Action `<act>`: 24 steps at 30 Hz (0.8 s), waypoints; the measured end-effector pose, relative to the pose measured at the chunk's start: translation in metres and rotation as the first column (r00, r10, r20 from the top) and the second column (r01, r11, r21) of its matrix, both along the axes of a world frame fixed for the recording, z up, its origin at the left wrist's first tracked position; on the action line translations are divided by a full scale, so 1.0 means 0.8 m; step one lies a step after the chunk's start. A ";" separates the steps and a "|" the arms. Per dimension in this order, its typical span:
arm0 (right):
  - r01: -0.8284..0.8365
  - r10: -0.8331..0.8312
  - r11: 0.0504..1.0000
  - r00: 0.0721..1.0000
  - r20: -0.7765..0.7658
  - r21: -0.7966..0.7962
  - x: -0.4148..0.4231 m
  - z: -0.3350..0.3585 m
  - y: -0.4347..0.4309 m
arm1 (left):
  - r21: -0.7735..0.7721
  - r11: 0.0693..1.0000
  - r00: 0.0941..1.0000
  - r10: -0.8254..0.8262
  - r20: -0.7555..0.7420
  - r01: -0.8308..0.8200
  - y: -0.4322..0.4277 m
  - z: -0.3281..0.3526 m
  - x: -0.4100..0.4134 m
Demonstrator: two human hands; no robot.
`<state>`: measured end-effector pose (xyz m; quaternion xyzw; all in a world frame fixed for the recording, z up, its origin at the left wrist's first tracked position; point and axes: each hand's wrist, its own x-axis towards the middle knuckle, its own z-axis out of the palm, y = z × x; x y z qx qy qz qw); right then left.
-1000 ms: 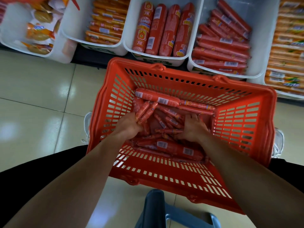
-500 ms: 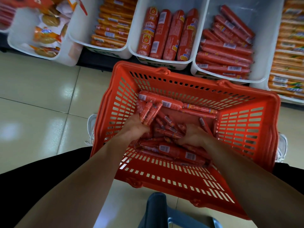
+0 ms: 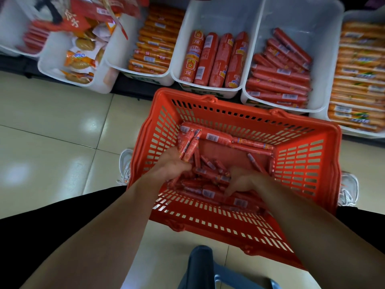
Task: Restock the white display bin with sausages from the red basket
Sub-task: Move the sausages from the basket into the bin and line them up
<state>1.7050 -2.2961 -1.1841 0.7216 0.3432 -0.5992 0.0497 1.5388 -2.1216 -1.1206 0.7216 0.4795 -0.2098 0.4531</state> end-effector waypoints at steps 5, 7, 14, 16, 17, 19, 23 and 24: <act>0.099 -0.108 0.987 0.992 0.058 0.129 0.007 0.037 -0.004 | 0.084 0.996 1.000 -0.020 -0.001 0.020 0.006 0.029 0.003; 0.142 -0.156 0.973 0.986 0.060 0.183 0.018 0.067 -0.004 | 0.120 0.992 0.999 -0.038 0.008 0.037 0.010 0.047 0.006; 0.300 -0.333 0.888 0.942 0.037 0.349 0.055 0.168 -0.013 | 0.270 0.957 0.990 -0.126 0.063 0.104 0.021 0.126 0.021; 0.323 -0.367 0.857 0.930 0.035 0.401 0.067 0.200 -0.018 | 0.298 0.949 0.983 -0.141 0.114 0.101 0.025 0.143 0.025; 0.344 -0.392 0.833 0.920 0.025 0.434 0.074 0.216 -0.019 | 0.308 0.946 0.979 -0.146 0.139 0.097 0.028 0.151 0.029; 0.385 -0.448 0.776 0.894 0.008 0.500 0.092 0.247 -0.017 | 0.324 0.940 0.974 -0.163 0.156 0.105 0.033 0.167 0.038; 0.440 -0.573 0.641 0.819 0.011 0.628 0.139 0.292 0.005 | 0.346 0.927 0.962 -0.214 0.168 0.145 0.040 0.202 0.068; 0.450 -0.591 0.615 0.807 0.001 0.648 0.153 0.300 0.013 | 0.349 0.927 0.958 -0.214 0.188 0.139 0.043 0.206 0.074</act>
